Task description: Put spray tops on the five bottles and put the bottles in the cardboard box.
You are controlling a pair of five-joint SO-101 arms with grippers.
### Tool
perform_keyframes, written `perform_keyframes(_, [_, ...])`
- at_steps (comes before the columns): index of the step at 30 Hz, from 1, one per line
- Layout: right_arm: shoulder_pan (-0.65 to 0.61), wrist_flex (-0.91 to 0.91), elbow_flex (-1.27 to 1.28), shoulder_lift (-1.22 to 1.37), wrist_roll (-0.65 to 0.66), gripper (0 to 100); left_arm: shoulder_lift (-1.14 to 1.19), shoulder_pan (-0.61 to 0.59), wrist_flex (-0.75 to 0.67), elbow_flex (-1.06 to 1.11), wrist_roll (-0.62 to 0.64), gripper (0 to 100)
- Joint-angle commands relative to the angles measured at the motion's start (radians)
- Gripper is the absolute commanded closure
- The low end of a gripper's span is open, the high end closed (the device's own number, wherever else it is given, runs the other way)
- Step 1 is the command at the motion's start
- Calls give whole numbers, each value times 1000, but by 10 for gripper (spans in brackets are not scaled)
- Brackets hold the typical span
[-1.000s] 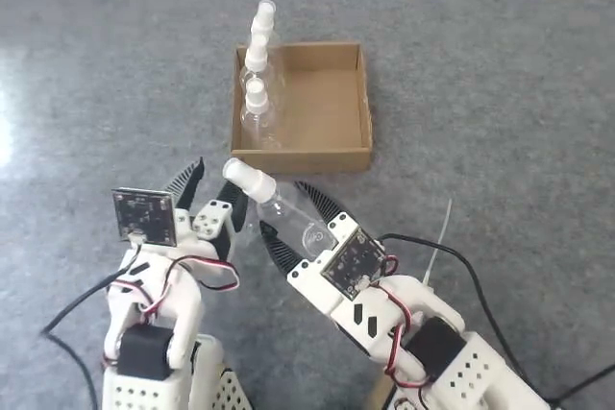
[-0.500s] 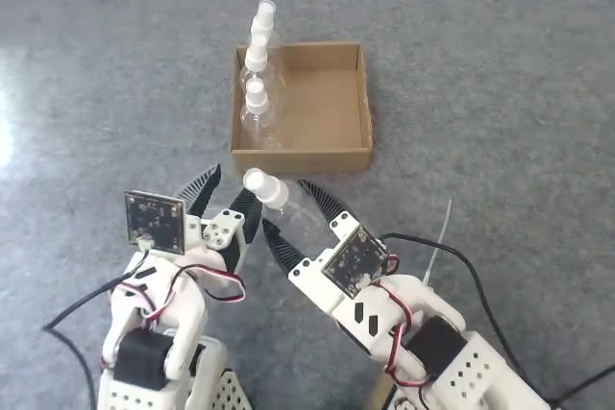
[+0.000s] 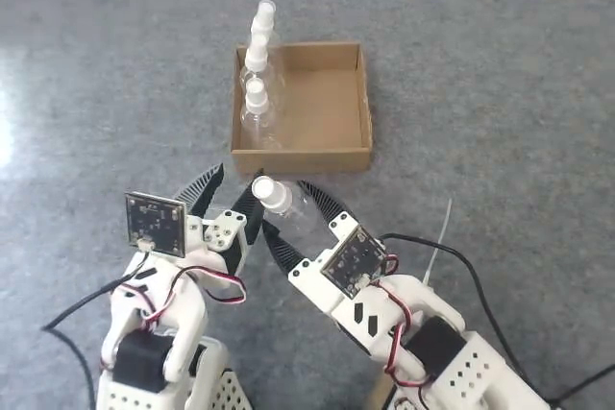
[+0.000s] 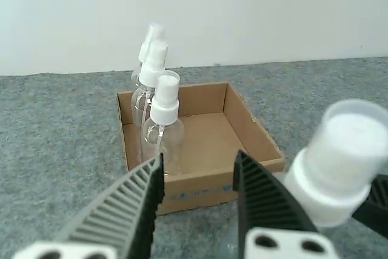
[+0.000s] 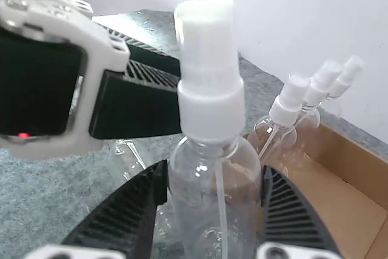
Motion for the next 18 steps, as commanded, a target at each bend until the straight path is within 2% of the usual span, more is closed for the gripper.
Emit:
perform_keyframes(1, [4, -19, -17, -18, 0, 833, 0, 17, 2, -51, -11, 822])
perform_keyframes(11, [7, -19, -15, -22, 0, 833, 0, 5, -3, -54, -11, 822])
perform_keyframes(18, [7, -19, -15, -22, 0, 833, 0, -121, -5, -76, -8, 821])
